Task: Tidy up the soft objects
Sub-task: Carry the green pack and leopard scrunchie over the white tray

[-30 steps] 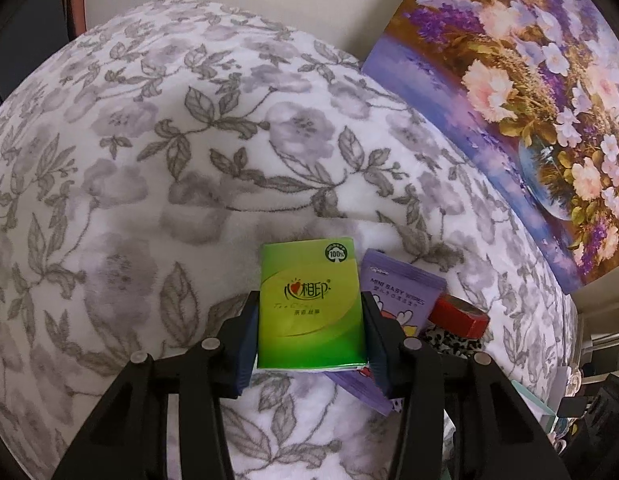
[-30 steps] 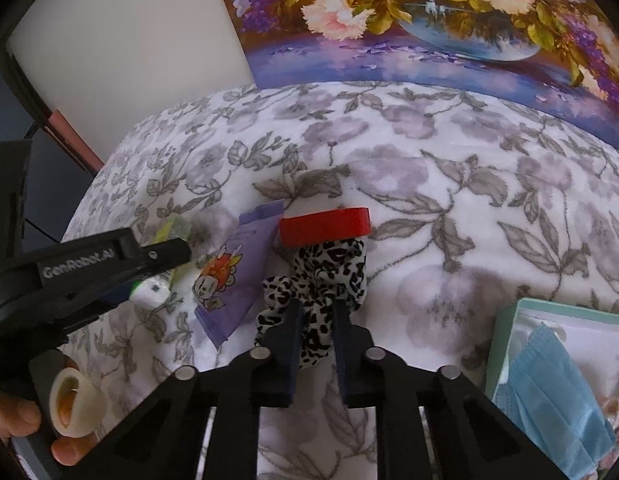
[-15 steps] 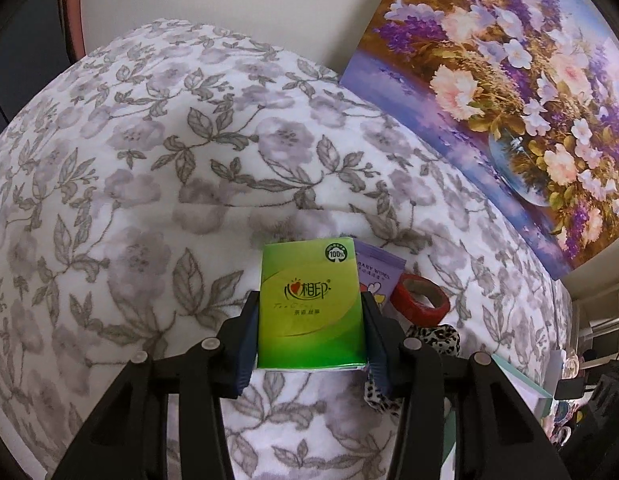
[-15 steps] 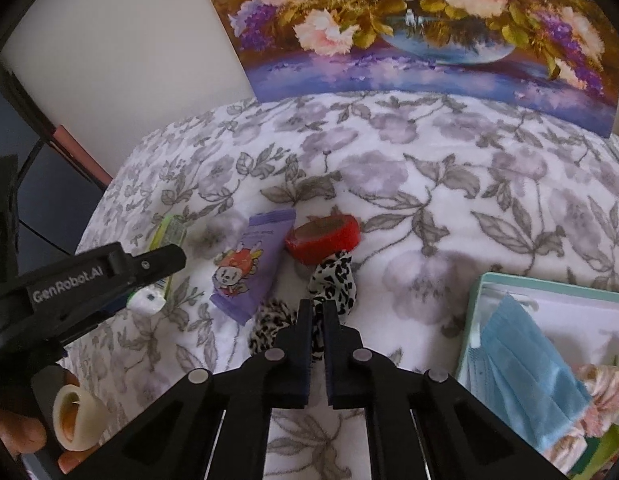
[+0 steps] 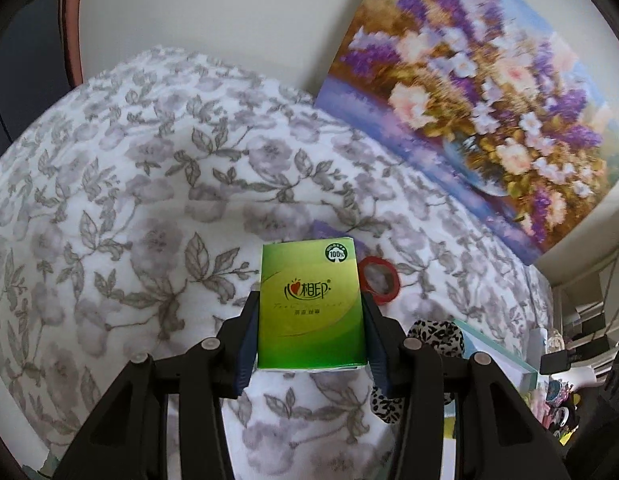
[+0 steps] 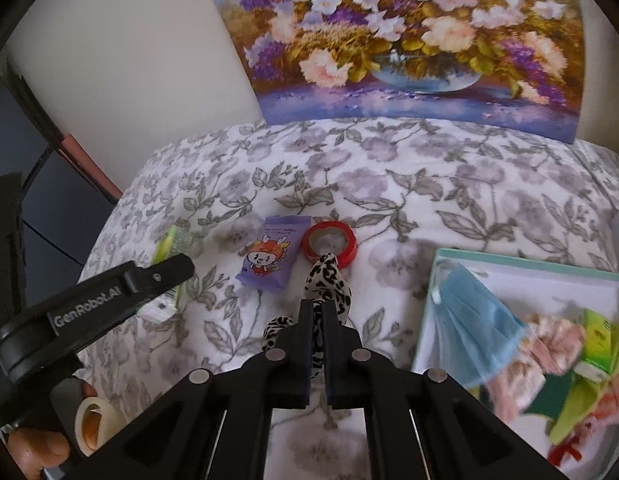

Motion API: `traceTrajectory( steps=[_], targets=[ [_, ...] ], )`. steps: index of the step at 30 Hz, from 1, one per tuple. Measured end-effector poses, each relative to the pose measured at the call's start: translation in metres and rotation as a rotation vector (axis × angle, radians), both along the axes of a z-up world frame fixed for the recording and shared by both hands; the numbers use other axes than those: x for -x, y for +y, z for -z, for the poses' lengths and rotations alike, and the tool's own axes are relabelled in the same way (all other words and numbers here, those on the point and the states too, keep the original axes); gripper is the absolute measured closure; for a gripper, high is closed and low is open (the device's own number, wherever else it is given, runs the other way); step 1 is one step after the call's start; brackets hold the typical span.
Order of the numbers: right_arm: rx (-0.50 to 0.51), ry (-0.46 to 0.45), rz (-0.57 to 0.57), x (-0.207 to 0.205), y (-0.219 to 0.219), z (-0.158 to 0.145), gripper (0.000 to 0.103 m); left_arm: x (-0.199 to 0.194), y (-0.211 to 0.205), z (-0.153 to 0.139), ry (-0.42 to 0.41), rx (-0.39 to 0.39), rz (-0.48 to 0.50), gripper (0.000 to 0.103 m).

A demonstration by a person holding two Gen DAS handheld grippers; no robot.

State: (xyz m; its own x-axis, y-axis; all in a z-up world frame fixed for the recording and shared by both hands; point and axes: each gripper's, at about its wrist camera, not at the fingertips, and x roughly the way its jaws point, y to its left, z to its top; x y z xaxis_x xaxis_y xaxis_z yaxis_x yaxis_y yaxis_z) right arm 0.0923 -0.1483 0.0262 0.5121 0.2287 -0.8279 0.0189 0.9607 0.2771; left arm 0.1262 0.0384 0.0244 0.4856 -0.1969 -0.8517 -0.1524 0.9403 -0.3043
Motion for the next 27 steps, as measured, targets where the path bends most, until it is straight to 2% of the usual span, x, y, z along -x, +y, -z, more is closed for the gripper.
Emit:
traceTrajectory(
  steps=[8,17,24,27],
  targets=[
    [-0.004,-0.061,0.074,0.047,-0.017,-0.033,0.099,0.033,-0.015,-0.023,-0.066,-0.015,0.045,0.054],
    [0.032,-0.076,0.192,0.088,-0.055,-0.045,0.099,0.071,-0.05,-0.036,-0.102,-0.043,0.15,0.054],
    [0.028,-0.068,0.322,0.106,-0.105,-0.046,0.099,0.095,-0.102,-0.033,-0.098,-0.082,0.291,0.054],
    [0.059,-0.052,0.384,0.112,-0.126,-0.044,0.098,0.103,-0.128,-0.03,-0.091,-0.073,0.37,0.054]
  ],
)
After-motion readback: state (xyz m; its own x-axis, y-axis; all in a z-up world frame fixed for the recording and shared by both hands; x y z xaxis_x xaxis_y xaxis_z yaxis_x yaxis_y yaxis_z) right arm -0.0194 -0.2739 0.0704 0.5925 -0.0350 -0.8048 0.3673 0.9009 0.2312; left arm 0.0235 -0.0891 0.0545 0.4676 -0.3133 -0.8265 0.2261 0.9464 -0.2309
